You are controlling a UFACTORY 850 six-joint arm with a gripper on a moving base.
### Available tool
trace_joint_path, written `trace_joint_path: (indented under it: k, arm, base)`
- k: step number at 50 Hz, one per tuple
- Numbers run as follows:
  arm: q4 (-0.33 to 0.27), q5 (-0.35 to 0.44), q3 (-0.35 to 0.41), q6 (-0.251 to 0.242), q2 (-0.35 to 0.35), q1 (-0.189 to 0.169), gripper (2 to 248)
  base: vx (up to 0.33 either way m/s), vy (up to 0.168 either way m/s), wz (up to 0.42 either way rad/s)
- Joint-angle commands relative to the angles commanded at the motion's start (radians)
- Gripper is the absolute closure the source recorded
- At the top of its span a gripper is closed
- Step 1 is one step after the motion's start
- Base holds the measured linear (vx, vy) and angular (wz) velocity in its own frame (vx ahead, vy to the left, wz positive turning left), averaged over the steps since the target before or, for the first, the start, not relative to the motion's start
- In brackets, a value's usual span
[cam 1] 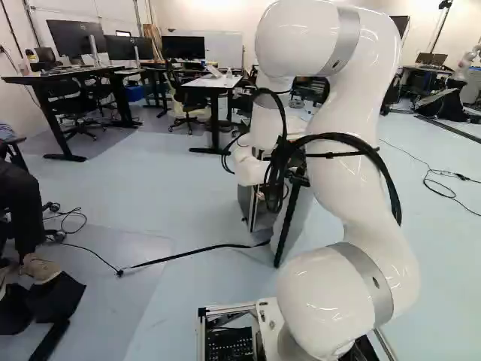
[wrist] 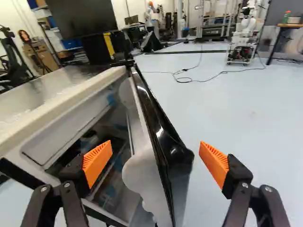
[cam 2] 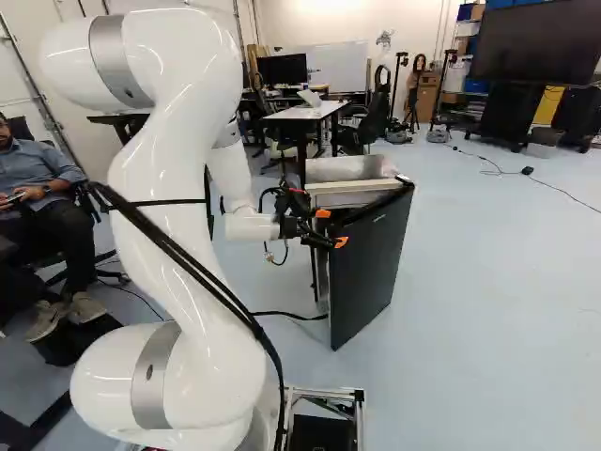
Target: Open the fridge door
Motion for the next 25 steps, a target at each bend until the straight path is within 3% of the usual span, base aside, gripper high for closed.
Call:
trace_joint_path:
  k: [16, 25]
  arm:
    - [0.164, 0.0, 0.083, 0.0, 0.048, 0.01, 3]
    - [0.192, 0.0, 0.093, 0.0, 0.054, 0.012, 3]
  base:
    - [0.0, 0.0, 0.0]
    - [0.0, 0.0, 0.0]
